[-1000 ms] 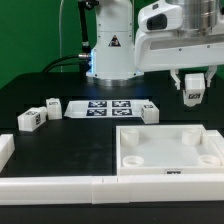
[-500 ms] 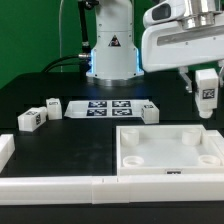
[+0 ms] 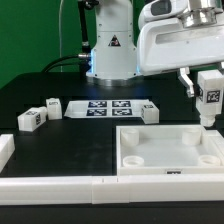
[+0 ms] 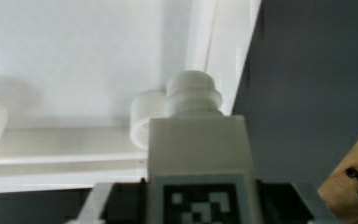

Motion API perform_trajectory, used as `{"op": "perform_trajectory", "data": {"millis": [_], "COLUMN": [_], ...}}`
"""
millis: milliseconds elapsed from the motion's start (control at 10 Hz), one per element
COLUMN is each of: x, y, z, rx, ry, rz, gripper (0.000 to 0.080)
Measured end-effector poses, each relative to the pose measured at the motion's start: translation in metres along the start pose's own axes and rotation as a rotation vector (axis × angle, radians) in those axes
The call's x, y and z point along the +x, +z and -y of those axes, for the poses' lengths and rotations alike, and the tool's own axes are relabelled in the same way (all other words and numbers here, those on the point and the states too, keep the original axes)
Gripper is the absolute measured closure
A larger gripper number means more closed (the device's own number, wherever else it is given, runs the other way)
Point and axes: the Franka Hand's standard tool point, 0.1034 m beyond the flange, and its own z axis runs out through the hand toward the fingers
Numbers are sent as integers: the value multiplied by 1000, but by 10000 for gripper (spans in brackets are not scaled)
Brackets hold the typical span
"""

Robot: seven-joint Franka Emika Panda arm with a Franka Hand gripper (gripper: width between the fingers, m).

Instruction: Assemble one leg

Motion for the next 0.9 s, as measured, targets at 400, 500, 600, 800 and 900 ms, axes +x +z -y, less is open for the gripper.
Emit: {"op": "perform_trajectory", "data": {"millis": [400,500,600,800,900], "x": [2,27,48,53,53], "y": [3,13,24,36,38], "z": [-2,-8,-15,-22,-25], "rx": [-1,-4,-8,-12,-16], "ry": [-27,-75,-99,-119,-127], "rz": [16,28,4,3,-2], "gripper": [511,511,511,511,511]}}
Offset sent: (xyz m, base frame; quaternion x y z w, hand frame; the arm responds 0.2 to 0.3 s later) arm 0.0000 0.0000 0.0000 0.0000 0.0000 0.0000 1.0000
